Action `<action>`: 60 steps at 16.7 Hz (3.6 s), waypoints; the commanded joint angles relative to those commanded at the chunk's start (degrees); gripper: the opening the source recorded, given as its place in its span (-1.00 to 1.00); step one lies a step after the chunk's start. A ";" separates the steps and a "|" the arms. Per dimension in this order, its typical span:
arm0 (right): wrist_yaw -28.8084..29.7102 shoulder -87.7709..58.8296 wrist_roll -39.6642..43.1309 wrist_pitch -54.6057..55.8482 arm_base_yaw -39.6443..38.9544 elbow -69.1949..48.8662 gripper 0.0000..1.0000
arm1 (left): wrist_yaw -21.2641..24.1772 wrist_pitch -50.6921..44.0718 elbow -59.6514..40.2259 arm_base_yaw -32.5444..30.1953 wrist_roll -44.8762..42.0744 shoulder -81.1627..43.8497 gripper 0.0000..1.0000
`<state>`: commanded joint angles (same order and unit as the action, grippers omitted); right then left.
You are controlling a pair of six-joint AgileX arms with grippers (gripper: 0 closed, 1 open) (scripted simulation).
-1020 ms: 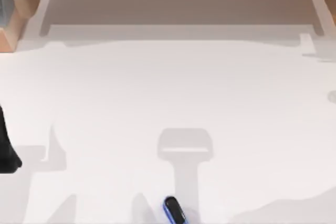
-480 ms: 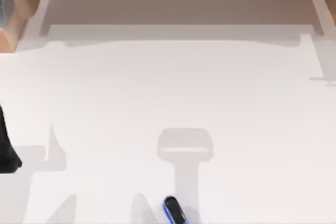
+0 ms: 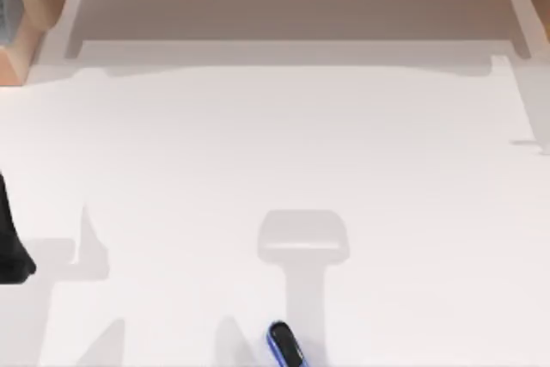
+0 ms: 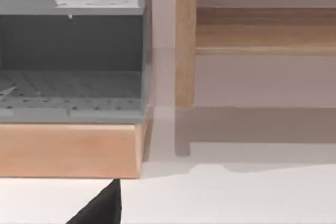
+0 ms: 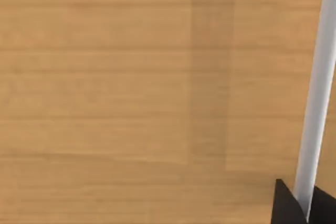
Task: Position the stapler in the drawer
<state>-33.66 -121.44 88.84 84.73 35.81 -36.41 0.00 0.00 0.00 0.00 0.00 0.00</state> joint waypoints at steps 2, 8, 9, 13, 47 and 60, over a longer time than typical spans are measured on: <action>-2.06 1.21 -0.04 2.28 2.00 3.64 -1.00 | 0.00 0.00 0.00 0.00 0.00 0.00 1.00; -4.99 3.32 0.04 5.81 4.96 8.63 -1.00 | 0.00 0.00 0.00 0.00 0.00 0.00 1.00; -4.99 3.32 0.04 5.81 4.96 8.63 -1.00 | 0.00 0.00 0.00 0.00 0.00 0.00 1.00; -4.99 3.32 0.04 5.81 4.96 8.63 -0.40 | 0.00 0.00 0.00 0.00 0.00 0.00 1.00; -7.73 12.50 -9.11 -0.70 0.21 15.13 1.00 | 0.00 0.00 0.00 0.00 0.00 0.00 1.00; 9.57 28.10 -65.80 -64.98 -48.22 -3.00 1.00 | 0.00 0.00 0.00 0.00 0.00 0.00 1.00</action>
<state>-24.09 -93.34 23.04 19.75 -12.41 -39.41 0.00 0.00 0.00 0.00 0.00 0.00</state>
